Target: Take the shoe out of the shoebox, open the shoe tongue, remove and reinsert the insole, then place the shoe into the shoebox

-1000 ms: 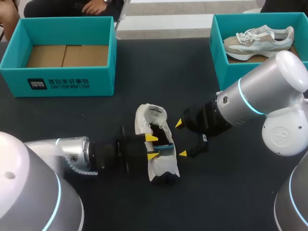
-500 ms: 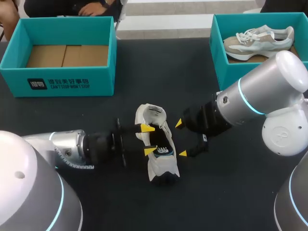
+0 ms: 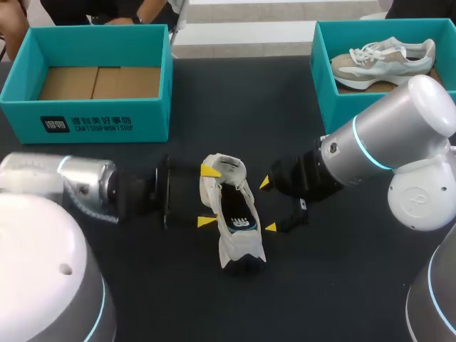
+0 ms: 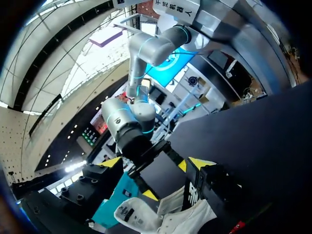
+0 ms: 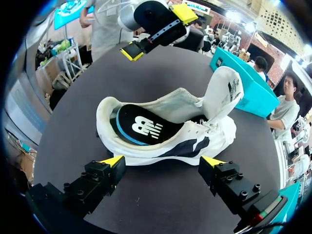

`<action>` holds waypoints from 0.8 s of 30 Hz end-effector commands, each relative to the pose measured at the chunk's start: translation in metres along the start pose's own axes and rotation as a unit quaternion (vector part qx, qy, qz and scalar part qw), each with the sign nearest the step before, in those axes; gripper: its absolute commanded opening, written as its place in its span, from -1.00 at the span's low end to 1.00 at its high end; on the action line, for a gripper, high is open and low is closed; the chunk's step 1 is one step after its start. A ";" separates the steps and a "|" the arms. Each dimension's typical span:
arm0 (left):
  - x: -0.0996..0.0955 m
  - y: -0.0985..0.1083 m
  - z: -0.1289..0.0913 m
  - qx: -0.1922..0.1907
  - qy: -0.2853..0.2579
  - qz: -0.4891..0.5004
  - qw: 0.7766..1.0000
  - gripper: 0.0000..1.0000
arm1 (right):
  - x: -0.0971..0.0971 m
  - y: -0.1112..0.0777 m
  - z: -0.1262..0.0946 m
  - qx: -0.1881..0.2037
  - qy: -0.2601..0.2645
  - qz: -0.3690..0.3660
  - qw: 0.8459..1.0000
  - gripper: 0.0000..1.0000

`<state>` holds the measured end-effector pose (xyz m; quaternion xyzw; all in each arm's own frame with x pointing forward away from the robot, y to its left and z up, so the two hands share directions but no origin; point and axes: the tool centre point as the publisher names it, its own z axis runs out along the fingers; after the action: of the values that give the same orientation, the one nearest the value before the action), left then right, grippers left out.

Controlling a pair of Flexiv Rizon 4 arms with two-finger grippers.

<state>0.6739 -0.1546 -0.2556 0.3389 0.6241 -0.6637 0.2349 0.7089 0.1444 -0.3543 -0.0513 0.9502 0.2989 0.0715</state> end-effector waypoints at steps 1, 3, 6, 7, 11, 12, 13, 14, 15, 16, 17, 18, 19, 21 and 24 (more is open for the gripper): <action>-0.018 0.002 -0.005 0.012 0.159 0.013 0.987 1.00 | 0.001 0.000 0.001 -0.001 -0.001 0.000 1.000 1.00; -0.023 0.000 -0.009 0.005 0.183 0.018 0.983 1.00 | 0.001 0.000 0.001 -0.001 -0.001 0.000 1.000 1.00; -0.025 -0.001 -0.011 0.000 0.195 0.021 0.981 1.00 | 0.001 0.000 0.001 -0.001 -0.001 0.000 1.000 1.00; -0.025 -0.001 -0.011 0.000 0.195 0.021 0.981 1.00 | 0.001 0.000 0.001 -0.001 -0.001 0.000 1.000 1.00; -0.025 -0.001 -0.011 0.000 0.195 0.021 0.981 1.00 | -0.001 -0.005 -0.004 -0.013 0.027 0.005 1.000 1.00; -0.025 -0.001 -0.011 0.000 0.195 0.021 0.981 1.00 | -0.001 -0.006 -0.011 -0.020 0.028 0.003 0.999 1.00; -0.025 -0.001 -0.011 0.000 0.195 0.021 0.981 1.00 | -0.002 -0.007 -0.018 -0.029 0.027 0.006 0.999 1.00; -0.025 -0.001 -0.011 0.000 0.195 0.021 0.981 1.00 | -0.002 -0.009 -0.025 -0.028 0.029 0.004 0.999 1.00; -0.025 -0.001 -0.011 0.000 0.195 0.021 0.981 1.00 | -0.002 -0.010 -0.033 -0.027 0.031 0.004 0.999 1.00; -0.025 -0.001 -0.011 0.000 0.195 0.021 0.981 1.00 | -0.002 -0.012 -0.042 -0.028 0.031 0.011 0.999 1.00; -0.025 -0.001 -0.011 0.000 0.195 0.021 0.981 1.00 | -0.002 -0.014 -0.051 -0.022 0.029 0.016 0.999 1.00; -0.025 -0.001 -0.011 0.000 0.195 0.021 0.981 1.00 | -0.002 -0.017 -0.061 -0.020 0.027 0.028 0.999 1.00; -0.025 -0.001 -0.011 0.000 0.195 0.021 0.981 1.00 | -0.001 -0.020 -0.071 -0.012 0.025 0.031 0.999 1.00; -0.025 -0.001 -0.011 0.000 0.195 0.021 0.981 1.00 | 0.000 -0.024 -0.091 0.001 0.024 0.033 0.999 1.00; -0.025 -0.001 -0.011 0.000 0.195 0.021 0.981 1.00 | 0.004 -0.030 -0.116 0.019 0.026 0.041 0.999 1.00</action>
<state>0.6926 -0.1467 -0.2365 0.4745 0.6502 -0.5806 0.1225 0.7139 0.0945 -0.3304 -0.0218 0.9545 0.2954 0.0338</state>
